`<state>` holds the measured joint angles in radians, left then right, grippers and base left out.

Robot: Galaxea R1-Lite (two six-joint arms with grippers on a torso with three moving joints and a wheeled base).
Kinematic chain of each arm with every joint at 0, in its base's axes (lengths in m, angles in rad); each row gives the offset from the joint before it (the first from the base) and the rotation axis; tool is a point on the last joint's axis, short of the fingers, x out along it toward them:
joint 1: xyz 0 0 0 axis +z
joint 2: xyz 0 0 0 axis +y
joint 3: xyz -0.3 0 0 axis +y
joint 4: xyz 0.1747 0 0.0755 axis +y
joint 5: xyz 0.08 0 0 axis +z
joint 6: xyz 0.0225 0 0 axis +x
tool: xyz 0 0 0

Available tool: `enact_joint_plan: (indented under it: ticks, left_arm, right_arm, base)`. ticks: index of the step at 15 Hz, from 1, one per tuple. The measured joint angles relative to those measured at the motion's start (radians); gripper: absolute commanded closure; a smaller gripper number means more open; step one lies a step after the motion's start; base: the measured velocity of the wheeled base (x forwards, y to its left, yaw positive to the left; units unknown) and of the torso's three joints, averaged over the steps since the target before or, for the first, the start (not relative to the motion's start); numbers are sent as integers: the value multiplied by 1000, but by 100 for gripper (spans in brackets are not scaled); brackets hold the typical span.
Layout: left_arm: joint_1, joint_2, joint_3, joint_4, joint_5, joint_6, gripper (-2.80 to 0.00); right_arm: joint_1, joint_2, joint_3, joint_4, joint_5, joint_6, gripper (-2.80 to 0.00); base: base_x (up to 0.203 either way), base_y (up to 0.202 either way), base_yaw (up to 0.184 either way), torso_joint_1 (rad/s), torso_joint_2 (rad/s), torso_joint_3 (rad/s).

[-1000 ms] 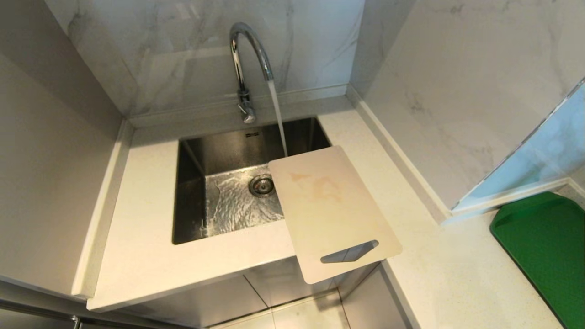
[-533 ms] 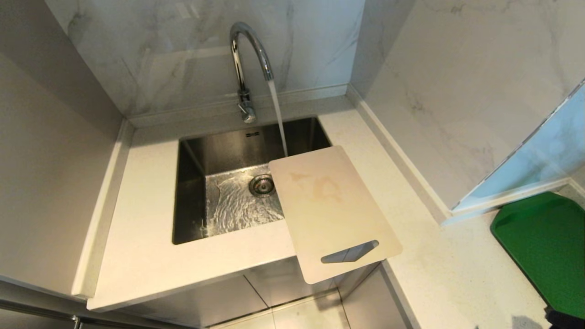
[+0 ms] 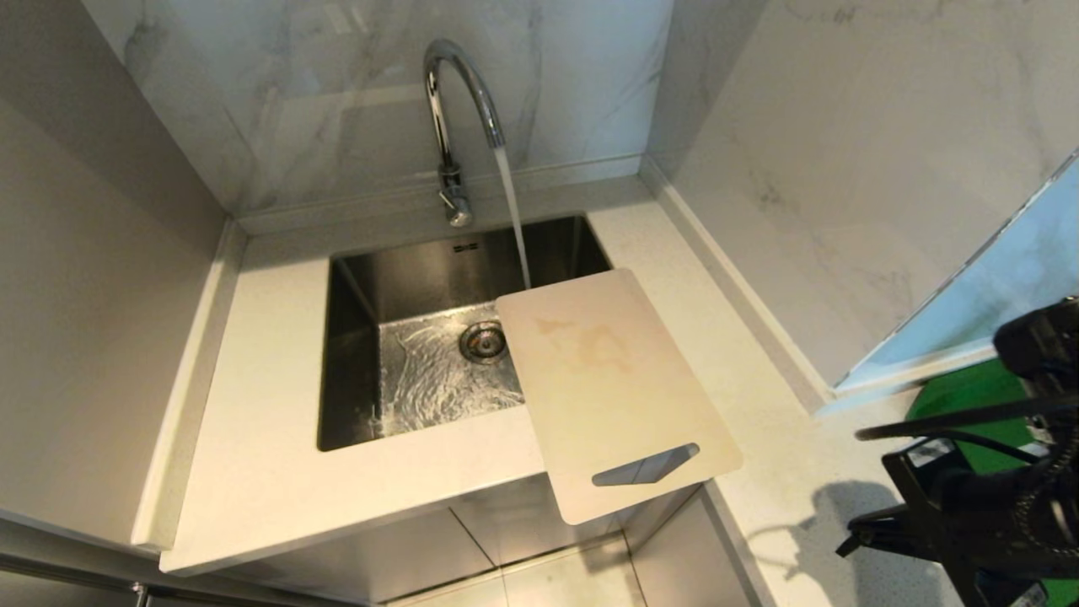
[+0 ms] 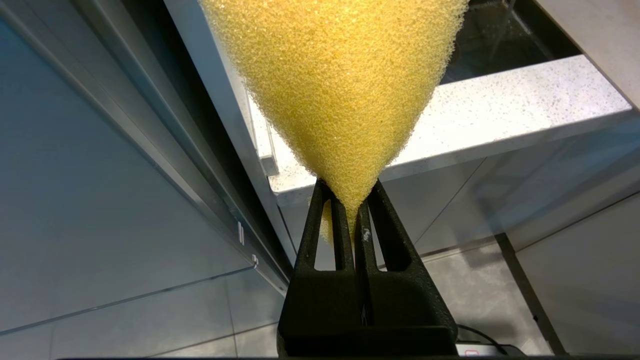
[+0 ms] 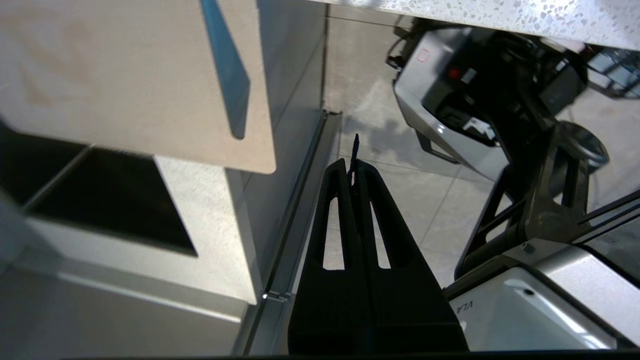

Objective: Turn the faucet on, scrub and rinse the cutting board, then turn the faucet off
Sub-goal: Pick up the cutting board

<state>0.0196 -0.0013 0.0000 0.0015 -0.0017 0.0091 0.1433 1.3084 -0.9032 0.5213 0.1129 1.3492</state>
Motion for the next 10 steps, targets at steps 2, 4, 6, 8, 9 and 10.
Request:
enact_joint_plan:
  ticks: [2, 4, 6, 8, 9, 10]
  left_arm:
    - [0, 0, 0, 0, 0, 0, 0]
    - [0, 0, 0, 0, 0, 0, 0]
    - [0, 0, 0, 0, 0, 0, 0]
    - [0, 0, 0, 0, 0, 0, 0]
    - [0, 0, 0, 0, 0, 0, 0]
    - [0, 0, 0, 0, 0, 0, 0]
  right_arm:
    - [28, 84, -20, 1, -8, 21, -280]
    - [52, 142, -30, -2, -15, 24, -280]
    - [64, 184, -52, -8, -17, 38, -280]
    - [82, 234, -86, -9, -18, 71, -280]
    - [90, 256, -104, -10, -19, 94, -280]
    - [101, 281, -121, -19, -19, 119, -280]
  base:
    - [0, 0, 0, 0, 0, 0]
    - [0, 0, 0, 0, 0, 0]
    - [0, 0, 0, 0, 0, 0]
    - [0, 0, 0, 0, 0, 0]
    - [0, 0, 0, 0, 0, 0]
    - [0, 0, 0, 0, 0, 0]
